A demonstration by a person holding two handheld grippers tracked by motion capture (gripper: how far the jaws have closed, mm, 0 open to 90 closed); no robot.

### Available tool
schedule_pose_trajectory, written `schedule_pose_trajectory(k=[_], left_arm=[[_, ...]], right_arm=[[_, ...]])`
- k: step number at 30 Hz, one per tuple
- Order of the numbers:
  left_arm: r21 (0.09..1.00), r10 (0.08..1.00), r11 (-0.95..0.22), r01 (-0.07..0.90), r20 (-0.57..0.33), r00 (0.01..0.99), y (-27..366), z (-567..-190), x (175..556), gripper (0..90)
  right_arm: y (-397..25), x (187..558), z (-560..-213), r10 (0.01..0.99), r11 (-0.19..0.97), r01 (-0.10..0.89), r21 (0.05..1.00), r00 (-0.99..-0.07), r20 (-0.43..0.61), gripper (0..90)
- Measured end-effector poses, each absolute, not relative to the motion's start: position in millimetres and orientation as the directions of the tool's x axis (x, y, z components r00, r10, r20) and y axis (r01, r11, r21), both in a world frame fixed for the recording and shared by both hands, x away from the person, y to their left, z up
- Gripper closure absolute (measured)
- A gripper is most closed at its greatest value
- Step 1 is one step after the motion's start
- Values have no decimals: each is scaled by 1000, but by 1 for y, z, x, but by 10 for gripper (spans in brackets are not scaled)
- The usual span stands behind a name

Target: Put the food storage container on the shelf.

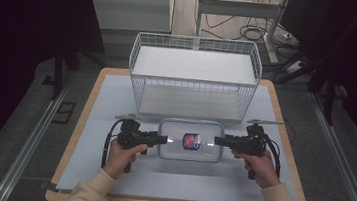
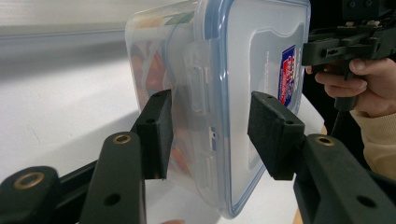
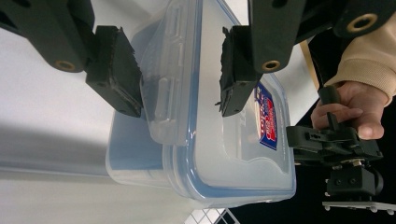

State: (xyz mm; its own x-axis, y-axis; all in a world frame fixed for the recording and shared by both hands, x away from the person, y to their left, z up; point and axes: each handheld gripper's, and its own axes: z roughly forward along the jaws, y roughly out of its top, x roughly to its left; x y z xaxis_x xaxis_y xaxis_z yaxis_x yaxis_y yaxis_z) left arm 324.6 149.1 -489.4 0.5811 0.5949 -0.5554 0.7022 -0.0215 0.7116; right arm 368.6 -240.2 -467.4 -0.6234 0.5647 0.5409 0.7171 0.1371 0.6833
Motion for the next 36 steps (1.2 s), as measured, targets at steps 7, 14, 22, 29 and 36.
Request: schedule_pose_trajectory(k=[7,14,22,29,36], left_arm=[[719,595,-22,695,-549,587,149,-481,325,515],[739,594,-17,673,-534,602,151,-464,326,515],[762,587,-20,647,-515,625,150,-435,330,516],[775,584,-15,632,-506,635,151,-414,339,516],[793,585,-11,609,-489,647,152,-390,348,516]], right_arm=[[-240,367,-460,564,139,700,700,-637,525,502],[-239,367,-446,561,125,683,720,-647,517,502],[-240,366,-416,564,123,649,751,-668,485,502],[-239,372,-390,568,124,620,774,-684,457,503],[-238,381,-367,568,122,597,793,-697,437,503]])
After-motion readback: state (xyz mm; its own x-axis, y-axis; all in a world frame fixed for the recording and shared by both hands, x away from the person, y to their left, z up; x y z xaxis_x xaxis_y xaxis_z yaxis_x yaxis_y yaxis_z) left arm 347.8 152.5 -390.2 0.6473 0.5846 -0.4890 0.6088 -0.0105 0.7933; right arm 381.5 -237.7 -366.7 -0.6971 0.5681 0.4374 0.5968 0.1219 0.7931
